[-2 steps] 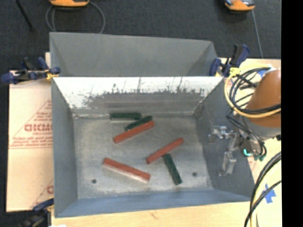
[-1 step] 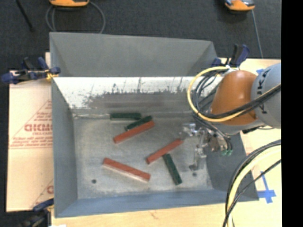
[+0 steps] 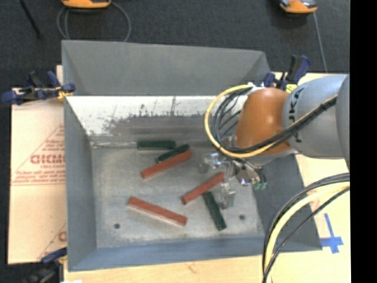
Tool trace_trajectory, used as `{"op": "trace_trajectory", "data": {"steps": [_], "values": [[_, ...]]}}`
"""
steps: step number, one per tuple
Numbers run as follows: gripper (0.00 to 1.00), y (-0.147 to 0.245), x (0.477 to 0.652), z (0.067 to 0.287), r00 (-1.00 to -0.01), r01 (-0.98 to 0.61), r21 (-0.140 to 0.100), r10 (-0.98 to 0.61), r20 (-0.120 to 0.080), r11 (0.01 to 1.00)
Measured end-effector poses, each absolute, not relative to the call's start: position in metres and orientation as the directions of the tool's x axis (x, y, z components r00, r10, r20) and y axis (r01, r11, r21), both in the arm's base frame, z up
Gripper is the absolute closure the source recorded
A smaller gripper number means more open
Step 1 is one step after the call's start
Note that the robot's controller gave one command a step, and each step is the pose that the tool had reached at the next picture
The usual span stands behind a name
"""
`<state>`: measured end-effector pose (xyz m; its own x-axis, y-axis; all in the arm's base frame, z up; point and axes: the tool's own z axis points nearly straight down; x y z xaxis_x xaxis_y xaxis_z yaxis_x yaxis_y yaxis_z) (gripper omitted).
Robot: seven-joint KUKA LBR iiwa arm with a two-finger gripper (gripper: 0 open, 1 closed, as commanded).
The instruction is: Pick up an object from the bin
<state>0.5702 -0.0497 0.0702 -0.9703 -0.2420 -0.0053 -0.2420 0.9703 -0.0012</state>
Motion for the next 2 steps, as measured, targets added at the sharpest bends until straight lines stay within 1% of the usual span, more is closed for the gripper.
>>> {"op": "trace_trajectory", "data": {"steps": [1,2], "values": [[1.0,-0.051,0.571,0.071,-0.97,-0.244,-0.003,-0.244,-0.007,0.97],[1.0,-0.101,0.614,0.221,-0.917,-0.399,-0.009,-0.399,-0.012,0.917]]}}
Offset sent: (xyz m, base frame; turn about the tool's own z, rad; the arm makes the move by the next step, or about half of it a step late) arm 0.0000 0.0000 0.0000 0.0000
